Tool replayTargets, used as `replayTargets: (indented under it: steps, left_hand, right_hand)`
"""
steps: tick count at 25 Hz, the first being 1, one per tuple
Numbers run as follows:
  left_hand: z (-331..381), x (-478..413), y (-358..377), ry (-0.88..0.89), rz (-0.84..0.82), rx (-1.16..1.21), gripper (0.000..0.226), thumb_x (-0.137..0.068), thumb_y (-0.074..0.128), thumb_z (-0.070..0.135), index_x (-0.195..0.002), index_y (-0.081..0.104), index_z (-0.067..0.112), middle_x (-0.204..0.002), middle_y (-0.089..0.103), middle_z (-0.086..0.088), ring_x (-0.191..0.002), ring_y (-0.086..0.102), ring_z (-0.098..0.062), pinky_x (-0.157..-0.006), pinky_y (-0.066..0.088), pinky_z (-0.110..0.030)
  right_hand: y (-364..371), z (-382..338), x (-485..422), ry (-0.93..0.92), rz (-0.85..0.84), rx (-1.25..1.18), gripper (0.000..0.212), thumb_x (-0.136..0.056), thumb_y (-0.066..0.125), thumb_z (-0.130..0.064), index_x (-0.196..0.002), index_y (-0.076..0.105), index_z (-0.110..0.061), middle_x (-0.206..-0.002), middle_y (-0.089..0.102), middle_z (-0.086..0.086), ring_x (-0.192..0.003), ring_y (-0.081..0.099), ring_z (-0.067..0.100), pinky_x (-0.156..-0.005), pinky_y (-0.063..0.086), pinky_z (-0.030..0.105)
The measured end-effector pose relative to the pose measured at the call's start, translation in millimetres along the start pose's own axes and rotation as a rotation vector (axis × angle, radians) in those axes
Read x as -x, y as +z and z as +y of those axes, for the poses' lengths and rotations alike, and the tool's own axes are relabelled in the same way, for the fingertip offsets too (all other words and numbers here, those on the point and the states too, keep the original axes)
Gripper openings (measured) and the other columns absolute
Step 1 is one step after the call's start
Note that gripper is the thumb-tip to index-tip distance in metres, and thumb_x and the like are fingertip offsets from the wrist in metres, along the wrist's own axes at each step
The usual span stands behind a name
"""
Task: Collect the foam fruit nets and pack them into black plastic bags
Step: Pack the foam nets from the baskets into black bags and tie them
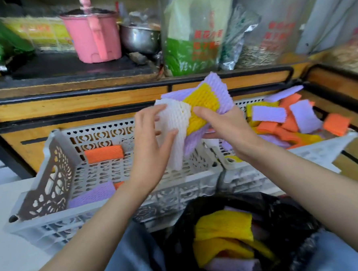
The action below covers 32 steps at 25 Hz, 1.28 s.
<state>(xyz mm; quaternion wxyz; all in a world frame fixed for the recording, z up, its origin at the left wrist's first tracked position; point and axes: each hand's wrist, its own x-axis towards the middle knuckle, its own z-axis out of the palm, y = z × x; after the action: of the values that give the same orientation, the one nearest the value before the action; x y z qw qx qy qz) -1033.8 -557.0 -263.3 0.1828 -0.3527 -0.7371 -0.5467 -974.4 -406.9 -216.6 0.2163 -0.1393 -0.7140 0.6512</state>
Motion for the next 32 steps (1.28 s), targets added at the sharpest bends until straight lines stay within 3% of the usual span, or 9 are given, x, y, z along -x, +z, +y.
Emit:
replayTargets:
  steps: [4,6,8,13,19,24,26,29,32]
  left_hand:
    - [28,2,16,-0.097,-0.226,-0.091,0.075,-0.075,0.077,0.023,-0.137,0.034,0.031,-0.130,0.036,0.016,-0.127,0.034,-0.006,-0.102,0.026,-0.020]
    - [36,10,25,-0.022,-0.358,-0.140,0.049,-0.071,0.079,0.028,-0.114,0.056,0.029,-0.114,0.053,0.016,-0.109,0.047,-0.001,-0.087,0.032,-0.012]
    - [43,20,30,-0.022,-0.405,-0.119,0.023,-0.072,0.076,0.029,-0.084,0.057,0.024,-0.085,0.057,0.016,-0.078,0.051,0.002,-0.069,0.037,-0.014]
    - [55,35,31,-0.218,-0.202,-0.066,0.017,-0.088,0.063,0.022,-0.092,0.054,0.009,-0.084,0.053,0.009,-0.072,0.049,-0.003,-0.055,0.043,-0.013]
    - [48,37,16,-0.339,-0.130,-0.082,0.018,-0.090,0.060,0.023,-0.101,0.054,0.009,-0.091,0.053,0.011,-0.079,0.050,0.000,-0.060,0.042,-0.015]
    - [38,41,11,-0.386,-0.087,-0.093,0.018,-0.090,0.060,0.022,-0.101,0.054,0.009,-0.090,0.053,0.009,-0.081,0.051,-0.004,-0.062,0.044,-0.018]
    - [37,44,11,-0.390,-0.083,-0.096,0.018,-0.090,0.060,0.022,-0.100,0.053,0.010,-0.089,0.051,0.013,-0.078,0.048,0.001,-0.060,0.041,-0.015]
    - [34,49,14,-0.377,-0.093,-0.113,0.017,-0.090,0.060,0.023,-0.098,0.053,0.010,-0.088,0.050,0.014,-0.077,0.048,0.002,-0.058,0.040,-0.014]
    - [29,55,18,-0.391,-0.114,-0.069,0.016,-0.090,0.061,0.022,-0.097,0.053,0.009,-0.088,0.052,0.011,-0.077,0.049,0.000,-0.057,0.043,-0.010]
  right_hand:
    - [-50,-5,30,-0.007,-0.035,0.112,0.014,-0.085,0.066,-0.015,-0.098,0.066,-0.010,-0.077,0.070,-0.001,-0.063,0.066,0.005,-0.060,0.058,0.026]
    - [-78,-4,44,0.035,-0.113,0.261,0.016,-0.084,0.069,-0.021,-0.098,0.068,-0.013,-0.088,0.074,-0.001,-0.078,0.070,0.009,-0.071,0.058,0.031]
    - [-102,-1,55,0.056,-0.117,0.334,0.018,-0.083,0.069,-0.026,-0.097,0.069,-0.016,-0.094,0.074,-0.001,-0.089,0.069,0.013,-0.079,0.058,0.036]
    - [-141,5,80,-0.008,-0.038,0.335,0.014,-0.086,0.066,-0.027,-0.100,0.064,-0.024,-0.094,0.072,-0.009,-0.086,0.069,0.008,-0.073,0.059,0.031]
    - [-137,62,114,-0.099,0.000,0.246,0.020,-0.079,0.073,-0.013,-0.094,0.062,-0.020,-0.090,0.072,-0.005,-0.082,0.067,0.005,-0.077,0.055,0.028]
    - [-129,109,123,0.223,-0.390,0.504,0.022,-0.076,0.077,-0.023,-0.095,0.065,-0.021,-0.085,0.071,-0.009,-0.080,0.064,0.005,-0.077,0.052,0.026]
    - [-133,122,115,0.213,-0.260,0.614,0.028,-0.076,0.077,-0.024,-0.100,0.064,-0.016,-0.095,0.069,-0.003,-0.085,0.061,0.011,-0.078,0.047,0.027]
    - [-132,121,107,0.030,0.196,0.652,0.059,-0.077,0.076,-0.021,-0.127,0.048,-0.009,-0.115,0.055,0.002,-0.102,0.052,0.016,-0.079,0.037,0.025]
    - [-116,123,117,-0.152,0.077,0.955,0.064,-0.077,0.072,-0.019,-0.133,0.041,-0.012,-0.128,0.046,0.008,-0.115,0.048,0.026,-0.091,0.041,0.035]
